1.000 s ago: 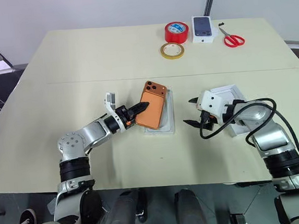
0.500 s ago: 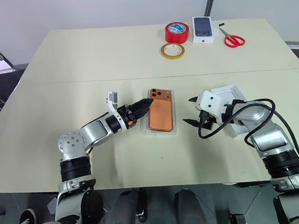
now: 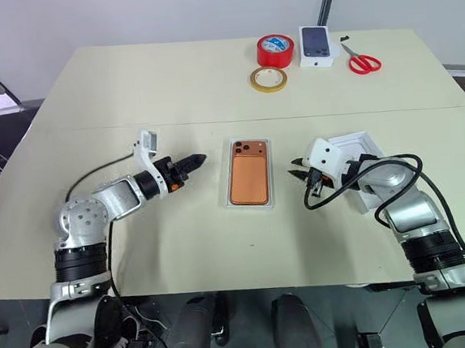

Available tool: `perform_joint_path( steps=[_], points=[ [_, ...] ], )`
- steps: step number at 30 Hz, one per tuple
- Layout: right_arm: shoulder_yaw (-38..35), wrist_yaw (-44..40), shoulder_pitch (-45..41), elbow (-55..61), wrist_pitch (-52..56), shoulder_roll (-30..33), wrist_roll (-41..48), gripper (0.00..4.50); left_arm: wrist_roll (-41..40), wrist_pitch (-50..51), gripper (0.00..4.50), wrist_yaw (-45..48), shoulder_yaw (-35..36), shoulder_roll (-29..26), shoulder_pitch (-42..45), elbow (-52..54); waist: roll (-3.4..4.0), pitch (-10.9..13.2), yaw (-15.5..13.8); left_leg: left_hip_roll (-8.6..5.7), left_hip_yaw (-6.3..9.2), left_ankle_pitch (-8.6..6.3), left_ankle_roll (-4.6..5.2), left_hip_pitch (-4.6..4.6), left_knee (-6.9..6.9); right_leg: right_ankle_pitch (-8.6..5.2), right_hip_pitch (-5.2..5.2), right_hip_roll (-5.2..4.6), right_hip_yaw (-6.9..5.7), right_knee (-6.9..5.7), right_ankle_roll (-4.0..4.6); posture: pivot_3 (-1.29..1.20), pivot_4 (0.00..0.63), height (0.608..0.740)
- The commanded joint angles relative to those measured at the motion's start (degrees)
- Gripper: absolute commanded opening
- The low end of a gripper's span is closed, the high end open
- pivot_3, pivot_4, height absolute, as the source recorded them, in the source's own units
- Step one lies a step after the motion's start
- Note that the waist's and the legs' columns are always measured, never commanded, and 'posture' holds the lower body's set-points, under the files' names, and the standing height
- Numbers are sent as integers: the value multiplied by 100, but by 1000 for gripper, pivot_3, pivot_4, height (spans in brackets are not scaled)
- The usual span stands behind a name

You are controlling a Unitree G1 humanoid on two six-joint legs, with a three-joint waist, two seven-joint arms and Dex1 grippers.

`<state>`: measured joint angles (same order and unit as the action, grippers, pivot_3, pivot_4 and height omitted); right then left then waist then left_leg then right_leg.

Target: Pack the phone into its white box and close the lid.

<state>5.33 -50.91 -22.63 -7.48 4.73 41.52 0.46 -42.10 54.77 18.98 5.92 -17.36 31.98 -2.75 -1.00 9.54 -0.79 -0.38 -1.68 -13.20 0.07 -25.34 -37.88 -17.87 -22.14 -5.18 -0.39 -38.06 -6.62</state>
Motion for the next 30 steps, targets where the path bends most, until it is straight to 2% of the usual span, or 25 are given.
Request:
perform_joint_path(
  steps=[1, 3, 6, 11, 19, 26, 30],
  points=[
    [198, 207, -152, -129, -322, -66, -363, 25, 758, -532, 11, 737, -885, -216, 130, -254, 0, 0, 2, 0, 0, 0, 0, 0, 0, 0, 0, 0, 0, 1, 0, 0, 150, 728],
    [317, 250, -154, -183, -343, -133, -471, 25, 1083, -525, 11, 1248, -1538, -427, 111, -261, 0, 0, 17, 1, 0, 0, 0, -1, 1, 0, -1, 1, 1, 1, 0, 0, 150, 728],
    [361, 247, -147, -138, -368, -222, -465, 25, 1269, -465, 11, 1655, -1963, -401, 201, -403, 3, -1, 3, 5, -2, 0, 1, 0, 3, 0, -4, 4, 3, -1, 0, 0, 150, 728],
    [245, 40, -4, 152, -212, -179, -214, 25, 1244, -488, 11, 2020, -1980, 209, 647, -776, 2, -1, -21, 2, 2, -4, 8, -1, -4, 0, 4, 1, 1, 0, 0, 0, 150, 728],
    [-247, -186, 671, 581, -39, 440, -46, 25, 1667, -813, 11, 2338, -2365, 1257, 1227, -1229, 0, 1, -57, -2, 2, -20, 36, -6, -14, 0, 8, -1, 1, 2, -1, 0, 150, 728],
    [-771, -269, 1476, 1188, 224, 853, 105, 25, 1989, -1014, 11, 2500, -2456, 1613, 1274, -1498, 2, 0, 0, 3, 1, -22, 40, -4, -13, 0, 7, 1, 2, 2, -1, 0, 150, 728],
    [-827, -227, 1530, 1266, 334, 851, 100, 25, 2076, -966, 11, 2541, -2466, 1642, 1175, -1420, 2, 0, 6, 3, 1, -23, 42, -4, -13, -1, 6, 1, 2, 1, -1, 0, 150, 728]
  ],
)
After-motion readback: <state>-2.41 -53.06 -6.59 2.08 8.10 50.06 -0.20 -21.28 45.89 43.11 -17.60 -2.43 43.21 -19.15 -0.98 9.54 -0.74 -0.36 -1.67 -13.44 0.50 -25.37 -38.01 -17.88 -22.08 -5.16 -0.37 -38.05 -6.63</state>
